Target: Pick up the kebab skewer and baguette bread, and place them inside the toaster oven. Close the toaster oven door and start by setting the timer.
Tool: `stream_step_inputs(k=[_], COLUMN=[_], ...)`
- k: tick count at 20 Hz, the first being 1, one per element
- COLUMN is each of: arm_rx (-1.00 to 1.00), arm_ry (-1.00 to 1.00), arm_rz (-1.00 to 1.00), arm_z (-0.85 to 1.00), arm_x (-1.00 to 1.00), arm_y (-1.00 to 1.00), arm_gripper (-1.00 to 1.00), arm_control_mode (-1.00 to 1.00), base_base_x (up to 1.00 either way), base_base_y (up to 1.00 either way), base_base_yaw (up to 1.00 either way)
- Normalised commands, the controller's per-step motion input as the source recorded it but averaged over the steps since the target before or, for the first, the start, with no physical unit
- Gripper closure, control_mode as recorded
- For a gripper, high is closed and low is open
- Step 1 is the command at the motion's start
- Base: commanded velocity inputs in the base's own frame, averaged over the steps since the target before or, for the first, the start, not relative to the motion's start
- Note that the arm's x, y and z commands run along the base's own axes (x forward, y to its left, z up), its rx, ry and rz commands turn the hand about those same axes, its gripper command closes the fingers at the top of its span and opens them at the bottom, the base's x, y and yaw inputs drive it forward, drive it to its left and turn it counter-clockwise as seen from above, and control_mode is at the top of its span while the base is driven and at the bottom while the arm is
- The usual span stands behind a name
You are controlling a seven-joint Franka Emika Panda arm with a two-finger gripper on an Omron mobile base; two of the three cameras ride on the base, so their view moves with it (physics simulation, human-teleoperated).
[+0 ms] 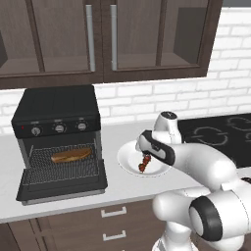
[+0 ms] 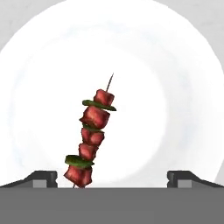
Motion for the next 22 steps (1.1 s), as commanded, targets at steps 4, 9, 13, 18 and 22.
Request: stream_step_inputs(k=[4, 9, 13, 18, 22], arm_rx=[0.00, 0.00, 0.00, 0.00, 0.00], arm_ry=[0.00, 0.00, 0.00, 0.00, 0.00], arm_rz=[0.00, 0.00, 0.00, -0.02, 0.00], arm_z=[-0.24, -0.15, -0.22, -0.29, -0.09], arm_x=[0.14, 0.14, 0.14, 0.12, 0.01], arm_y=[0.35, -0.06, -0.09, 0.00, 0.00], arm_gripper=[-1.00, -1.00, -1.00, -1.00, -1.00], arm_control_mode=[-1.00, -1.00, -1.00, -1.00, -1.00], base_base_x=[0.00, 0.00, 0.00, 0.00, 0.00], base_base_y=[0.00, 0.00, 0.00, 0.00, 0.00], base_base_yaw=[0.00, 0.00, 0.00, 0.00, 0.00])
